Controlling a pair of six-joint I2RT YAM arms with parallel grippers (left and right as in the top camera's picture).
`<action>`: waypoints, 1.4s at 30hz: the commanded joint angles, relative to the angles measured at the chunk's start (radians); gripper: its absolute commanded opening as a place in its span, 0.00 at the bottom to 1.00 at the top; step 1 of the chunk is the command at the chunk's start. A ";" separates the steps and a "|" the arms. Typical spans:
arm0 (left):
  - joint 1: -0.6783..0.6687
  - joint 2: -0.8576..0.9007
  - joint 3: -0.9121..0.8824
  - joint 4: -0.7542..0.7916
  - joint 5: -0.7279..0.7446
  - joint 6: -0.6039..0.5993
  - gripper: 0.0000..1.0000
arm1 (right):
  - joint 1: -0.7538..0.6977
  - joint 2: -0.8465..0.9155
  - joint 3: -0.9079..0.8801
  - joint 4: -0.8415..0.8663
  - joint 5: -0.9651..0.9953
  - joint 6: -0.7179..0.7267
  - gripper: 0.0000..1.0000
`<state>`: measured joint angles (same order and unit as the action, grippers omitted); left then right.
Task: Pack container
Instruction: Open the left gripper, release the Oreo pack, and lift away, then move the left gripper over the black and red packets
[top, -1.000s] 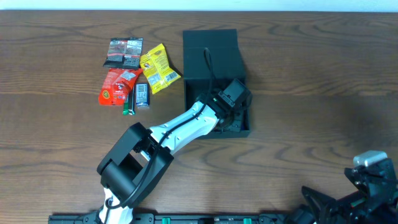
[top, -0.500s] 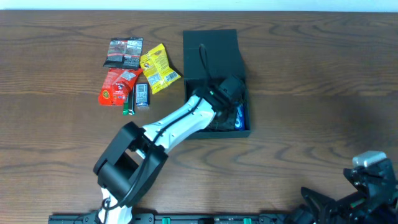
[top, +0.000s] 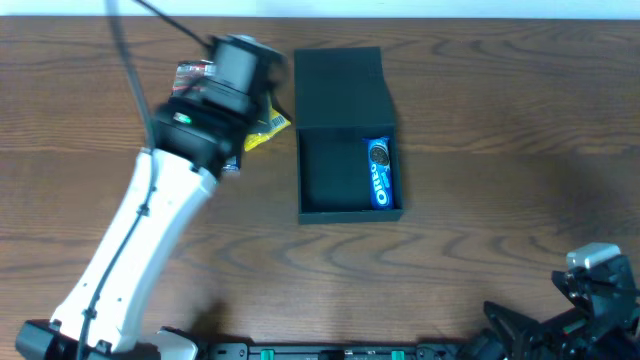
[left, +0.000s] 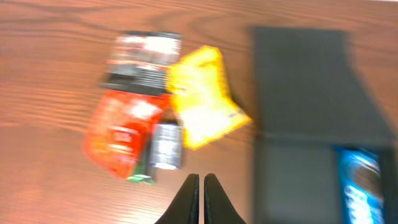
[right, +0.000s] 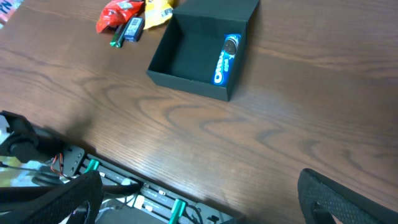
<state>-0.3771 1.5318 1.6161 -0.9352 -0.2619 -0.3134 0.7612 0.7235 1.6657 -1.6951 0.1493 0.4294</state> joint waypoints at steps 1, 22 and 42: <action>0.128 0.021 -0.005 0.013 0.039 0.143 0.06 | -0.008 -0.005 -0.005 -0.002 -0.003 0.011 0.99; 0.390 0.668 0.321 0.345 0.285 0.419 0.90 | -0.008 -0.005 -0.005 -0.002 0.053 0.011 0.99; 0.403 1.018 0.583 0.155 0.256 0.451 0.95 | -0.008 -0.005 -0.005 -0.002 0.064 0.011 0.99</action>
<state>0.0227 2.5153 2.1735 -0.7605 -0.0040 0.1287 0.7612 0.7235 1.6619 -1.6947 0.1989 0.4294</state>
